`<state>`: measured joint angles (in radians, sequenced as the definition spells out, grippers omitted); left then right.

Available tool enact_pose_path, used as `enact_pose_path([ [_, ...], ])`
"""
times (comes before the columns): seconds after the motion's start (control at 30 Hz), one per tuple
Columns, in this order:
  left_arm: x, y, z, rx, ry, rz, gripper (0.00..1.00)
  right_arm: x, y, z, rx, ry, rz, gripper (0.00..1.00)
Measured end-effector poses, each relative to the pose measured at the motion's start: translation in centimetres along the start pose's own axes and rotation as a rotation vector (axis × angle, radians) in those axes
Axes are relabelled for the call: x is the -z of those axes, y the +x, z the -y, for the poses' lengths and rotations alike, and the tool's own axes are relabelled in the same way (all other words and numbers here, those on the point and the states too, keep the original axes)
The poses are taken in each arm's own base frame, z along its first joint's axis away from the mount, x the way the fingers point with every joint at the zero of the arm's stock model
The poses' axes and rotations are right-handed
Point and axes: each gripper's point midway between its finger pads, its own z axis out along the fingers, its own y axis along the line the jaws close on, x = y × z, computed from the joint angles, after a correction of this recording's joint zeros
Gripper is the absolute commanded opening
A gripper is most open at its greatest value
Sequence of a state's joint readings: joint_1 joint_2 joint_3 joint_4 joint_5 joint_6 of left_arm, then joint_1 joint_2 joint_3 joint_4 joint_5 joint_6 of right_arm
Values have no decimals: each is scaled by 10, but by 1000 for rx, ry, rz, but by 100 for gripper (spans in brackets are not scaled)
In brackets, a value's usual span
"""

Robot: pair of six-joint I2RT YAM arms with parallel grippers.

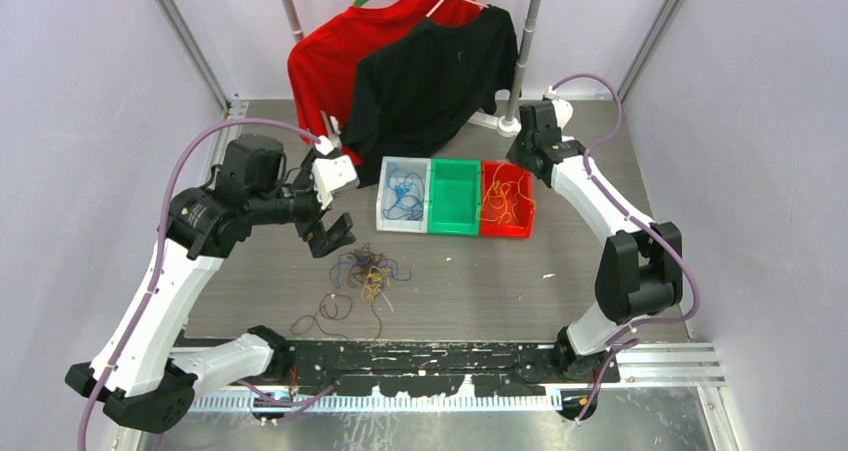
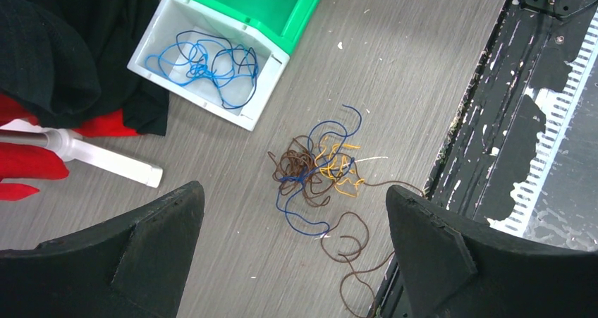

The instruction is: Untangle the cables

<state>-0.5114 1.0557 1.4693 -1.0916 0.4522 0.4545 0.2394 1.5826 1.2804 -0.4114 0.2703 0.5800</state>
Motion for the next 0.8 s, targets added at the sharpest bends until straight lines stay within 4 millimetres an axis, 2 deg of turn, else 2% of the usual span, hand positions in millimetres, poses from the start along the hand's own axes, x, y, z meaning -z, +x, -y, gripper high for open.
enact_pose_path([
  [0.3, 0, 0, 0, -1, -1, 2, 100, -28, 36, -26, -5, -42, -110, 1],
  [0.47, 0, 0, -1, -4, -2, -1, 99, -28, 61, -54, 44, -83, -152, 1],
  [0.6, -1, 3, -1, -4, -4, -8, 100, -27, 72, -68, 70, -105, -168, 1],
  [0.8, -2, 5, -1, -13, -2, -12, 100, -25, 72, -74, 84, -124, -173, 1],
])
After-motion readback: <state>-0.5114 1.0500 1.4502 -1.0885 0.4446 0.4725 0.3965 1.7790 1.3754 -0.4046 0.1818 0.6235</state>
